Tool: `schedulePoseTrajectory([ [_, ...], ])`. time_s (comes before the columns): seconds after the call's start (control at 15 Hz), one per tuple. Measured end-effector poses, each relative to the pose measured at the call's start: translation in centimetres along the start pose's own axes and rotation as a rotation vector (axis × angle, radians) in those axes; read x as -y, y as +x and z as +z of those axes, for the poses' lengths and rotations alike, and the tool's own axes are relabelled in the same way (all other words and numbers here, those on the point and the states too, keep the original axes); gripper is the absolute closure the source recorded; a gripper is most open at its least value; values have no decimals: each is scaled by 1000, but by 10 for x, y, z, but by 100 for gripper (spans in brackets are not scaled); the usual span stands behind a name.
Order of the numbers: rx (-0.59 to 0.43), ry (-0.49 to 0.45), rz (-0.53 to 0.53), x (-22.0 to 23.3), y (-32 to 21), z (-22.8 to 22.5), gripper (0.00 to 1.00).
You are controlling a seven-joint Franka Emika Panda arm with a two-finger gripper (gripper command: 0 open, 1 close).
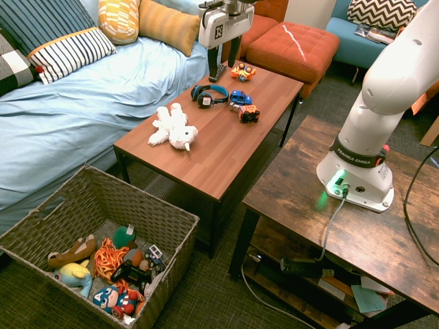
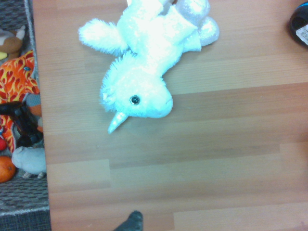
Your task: Put the stuffed toy in the basket
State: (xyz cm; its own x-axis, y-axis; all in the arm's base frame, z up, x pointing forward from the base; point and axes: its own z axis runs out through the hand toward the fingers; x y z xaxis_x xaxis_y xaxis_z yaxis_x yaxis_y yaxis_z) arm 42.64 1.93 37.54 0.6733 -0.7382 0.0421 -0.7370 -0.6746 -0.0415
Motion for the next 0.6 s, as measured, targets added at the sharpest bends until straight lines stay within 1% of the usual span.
schedulePoseTrajectory([
  [0.27, -1, -7, 13, 4, 1, 3, 0],
  [0.4, 5, -18, 69, 13, 4, 10, 0],
  [0.6, 25, -37, 176, 43, 14, 29, 0],
])
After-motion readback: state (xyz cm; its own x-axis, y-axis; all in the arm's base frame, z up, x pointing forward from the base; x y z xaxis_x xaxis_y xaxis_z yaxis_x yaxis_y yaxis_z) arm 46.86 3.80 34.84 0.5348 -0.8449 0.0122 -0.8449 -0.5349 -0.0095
